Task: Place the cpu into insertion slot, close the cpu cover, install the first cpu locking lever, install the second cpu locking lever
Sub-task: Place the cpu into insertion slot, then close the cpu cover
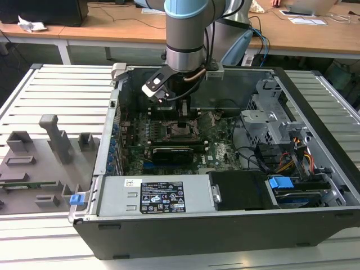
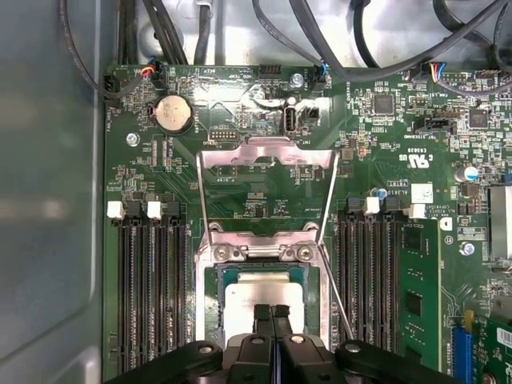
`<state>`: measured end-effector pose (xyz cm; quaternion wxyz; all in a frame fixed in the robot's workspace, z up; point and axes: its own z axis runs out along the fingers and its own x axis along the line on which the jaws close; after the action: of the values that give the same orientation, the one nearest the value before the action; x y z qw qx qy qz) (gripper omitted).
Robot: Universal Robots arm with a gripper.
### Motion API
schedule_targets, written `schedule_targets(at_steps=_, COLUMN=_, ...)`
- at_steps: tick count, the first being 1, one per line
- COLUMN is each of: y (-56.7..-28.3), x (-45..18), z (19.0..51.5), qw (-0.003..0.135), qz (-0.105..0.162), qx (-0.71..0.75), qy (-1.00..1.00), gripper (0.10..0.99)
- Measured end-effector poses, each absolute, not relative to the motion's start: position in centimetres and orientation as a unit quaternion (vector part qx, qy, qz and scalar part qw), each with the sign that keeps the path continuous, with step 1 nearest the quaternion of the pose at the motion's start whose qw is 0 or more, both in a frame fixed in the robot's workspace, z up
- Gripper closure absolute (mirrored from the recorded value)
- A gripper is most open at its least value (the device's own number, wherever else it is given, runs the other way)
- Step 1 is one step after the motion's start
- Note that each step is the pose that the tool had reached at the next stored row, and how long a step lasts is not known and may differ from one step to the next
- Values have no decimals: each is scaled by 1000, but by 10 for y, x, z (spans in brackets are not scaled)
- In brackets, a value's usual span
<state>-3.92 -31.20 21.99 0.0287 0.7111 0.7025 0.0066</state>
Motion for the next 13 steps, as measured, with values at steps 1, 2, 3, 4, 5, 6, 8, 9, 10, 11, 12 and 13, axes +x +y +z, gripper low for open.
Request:
schedule_targets(at_steps=1, y=-312, x=-39, z=221, qw=29, qz=7, qx=711, qy=702, gripper=980)
schedule_targets(at_steps=2, y=-312, x=-39, z=221, qw=29, qz=7, qx=711, qy=702, gripper=980)
schedule_targets(at_steps=3, y=-312, x=-39, z=221, qw=29, qz=7, qx=711, qy=702, gripper=980)
schedule_targets(at_steps=4, y=-312, x=-39, z=222, qw=29, qz=7, qx=711, qy=702, gripper=980)
schedule_targets(at_steps=5, y=-312, x=-39, z=222, qw=29, qz=6, qx=711, qy=702, gripper=980)
schedule_targets(at_steps=6, y=-312, x=-39, z=223, qw=29, qz=7, qx=711, qy=702, gripper=980)
schedule_targets(at_steps=8, y=-312, x=-39, z=225, qw=29, qz=7, qx=711, qy=702, gripper=980)
schedule_targets(at_steps=9, y=-312, x=-39, z=225, qw=29, qz=7, qx=711, qy=702, gripper=980)
schedule_targets(at_steps=10, y=-312, x=-39, z=225, qw=29, qz=7, qx=711, qy=702, gripper=980)
schedule_targets(at_steps=11, y=-312, x=-39, z=226, qw=29, qz=7, qx=711, qy=702, gripper=980)
schedule_targets(at_steps=12, y=-312, x=-39, z=227, qw=29, qz=7, qx=711, qy=702, gripper=980)
schedule_targets(at_steps=13, y=-312, x=-39, z=227, qw=29, qz=7, qx=711, qy=702, gripper=980)
